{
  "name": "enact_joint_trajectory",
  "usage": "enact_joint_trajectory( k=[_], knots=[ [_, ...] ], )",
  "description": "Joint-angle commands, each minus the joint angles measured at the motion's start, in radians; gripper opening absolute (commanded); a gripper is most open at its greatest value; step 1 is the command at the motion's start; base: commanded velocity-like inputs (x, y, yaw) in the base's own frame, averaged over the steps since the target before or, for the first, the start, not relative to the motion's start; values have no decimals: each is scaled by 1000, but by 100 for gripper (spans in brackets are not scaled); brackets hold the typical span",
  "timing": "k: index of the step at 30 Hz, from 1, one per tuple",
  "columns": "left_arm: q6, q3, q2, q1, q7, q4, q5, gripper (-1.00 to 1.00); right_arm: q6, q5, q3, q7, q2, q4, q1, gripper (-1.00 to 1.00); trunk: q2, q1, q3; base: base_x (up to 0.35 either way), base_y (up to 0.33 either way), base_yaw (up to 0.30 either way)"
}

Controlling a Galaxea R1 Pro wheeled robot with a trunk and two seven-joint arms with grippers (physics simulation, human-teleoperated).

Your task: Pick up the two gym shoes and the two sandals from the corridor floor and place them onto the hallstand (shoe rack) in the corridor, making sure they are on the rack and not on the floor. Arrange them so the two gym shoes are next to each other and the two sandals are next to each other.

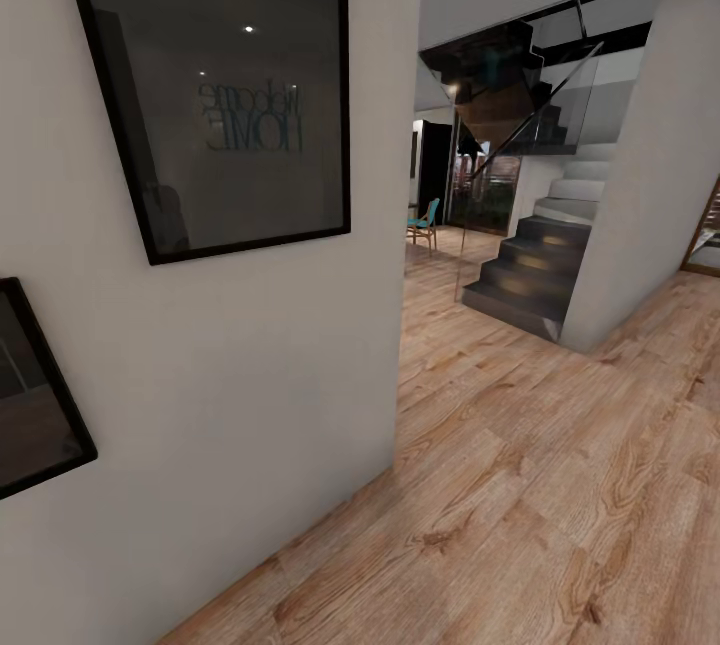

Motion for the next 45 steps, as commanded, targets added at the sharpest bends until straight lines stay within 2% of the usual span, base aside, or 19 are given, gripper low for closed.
enact_joint_trajectory(
  k=[1,9,10,11,25,27,31,45],
  knots=[
    [-7,0,0,-6,2,-6,0,100,1,0,0,0,-1,-6,0,100,-1,0,-1,0,0,0],
    [-52,0,-1,-52,2,-51,1,100,-4,-2,2,1,0,-52,-1,100,-1,0,-1,0,0,0],
    [-149,0,-1,-65,2,-257,1,100,-7,-2,2,2,1,-400,-1,100,-1,0,-1,0,0,0],
    [-156,0,-1,-70,2,-256,2,100,-12,-2,2,3,2,-415,-1,100,-1,0,-1,0,0,0],
    [-193,3,3,-80,1,-244,1,100,-145,-2,0,8,1,-476,-1,100,-1,0,-1,0,0,-87],
    [-225,3,7,-74,1,-243,0,100,-162,-2,0,7,-3,-477,-1,100,-1,0,-1,0,0,-252],
    [-258,4,10,-73,2,-242,1,100,-169,-2,0,6,-5,-456,-1,100,-1,0,-1,0,0,-269],
    [-270,16,12,-74,0,-241,2,100,-206,-2,1,6,-2,-393,-1,100,-1,0,-1,0,0,-276]
  ],
)
